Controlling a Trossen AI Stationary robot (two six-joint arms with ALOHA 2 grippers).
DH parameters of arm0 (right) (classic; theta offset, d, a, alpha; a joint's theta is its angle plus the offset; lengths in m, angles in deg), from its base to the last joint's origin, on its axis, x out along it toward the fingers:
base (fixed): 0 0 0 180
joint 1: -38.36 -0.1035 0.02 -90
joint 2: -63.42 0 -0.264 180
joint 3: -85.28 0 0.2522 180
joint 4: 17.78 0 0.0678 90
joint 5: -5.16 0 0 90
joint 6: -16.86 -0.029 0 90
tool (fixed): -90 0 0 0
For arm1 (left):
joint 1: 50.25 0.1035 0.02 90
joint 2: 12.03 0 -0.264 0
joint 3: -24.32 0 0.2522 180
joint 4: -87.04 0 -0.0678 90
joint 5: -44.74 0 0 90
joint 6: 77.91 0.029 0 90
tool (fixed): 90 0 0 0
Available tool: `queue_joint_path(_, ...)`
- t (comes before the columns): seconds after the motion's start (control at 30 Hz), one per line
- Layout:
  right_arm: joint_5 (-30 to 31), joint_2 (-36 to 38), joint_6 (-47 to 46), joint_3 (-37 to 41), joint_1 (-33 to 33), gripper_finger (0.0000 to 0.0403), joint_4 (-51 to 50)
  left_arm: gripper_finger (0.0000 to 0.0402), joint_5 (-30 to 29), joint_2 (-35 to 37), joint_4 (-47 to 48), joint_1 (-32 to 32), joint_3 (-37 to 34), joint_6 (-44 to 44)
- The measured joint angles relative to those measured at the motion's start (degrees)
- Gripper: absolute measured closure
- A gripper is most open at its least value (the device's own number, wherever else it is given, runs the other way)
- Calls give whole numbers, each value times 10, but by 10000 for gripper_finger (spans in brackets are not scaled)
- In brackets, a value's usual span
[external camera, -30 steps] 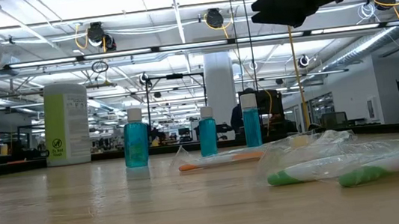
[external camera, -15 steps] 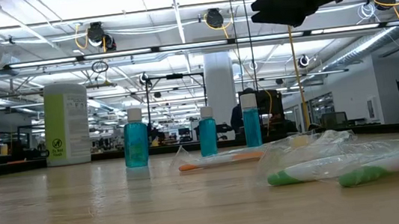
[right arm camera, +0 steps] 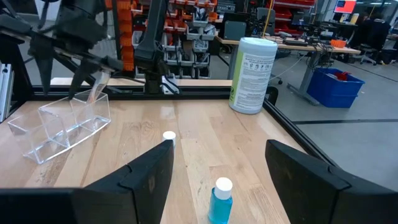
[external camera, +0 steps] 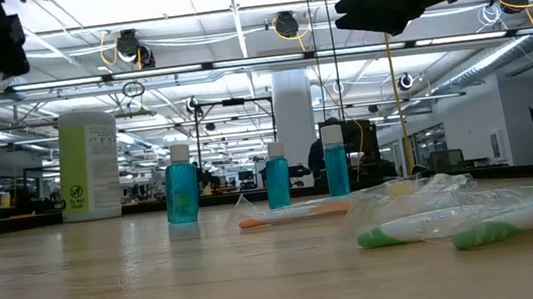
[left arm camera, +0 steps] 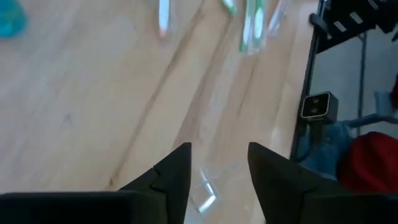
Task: Pick & Place toothbrushing station
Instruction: Put the orange toothbrush into the transparent organizer
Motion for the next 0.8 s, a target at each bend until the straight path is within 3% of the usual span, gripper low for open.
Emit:
queue_joint_path(0.33, 0, 0, 2, 0, 0, 156, 0, 266, 28, 2, 188, 6, 0, -155)
queue_joint_path(0.57, 0, 0, 2, 0, 0, 156, 0, 270, 17, 21, 199, 6, 0, -151)
queue_joint_path(0.7, 0, 0, 2, 0, 0, 156, 0, 270, 12, 48, 255, 6, 0, -197)
queue_joint_path(0.8, 0, 0, 2, 0, 0, 156, 0, 270, -21, 72, 274, 6, 0, -199)
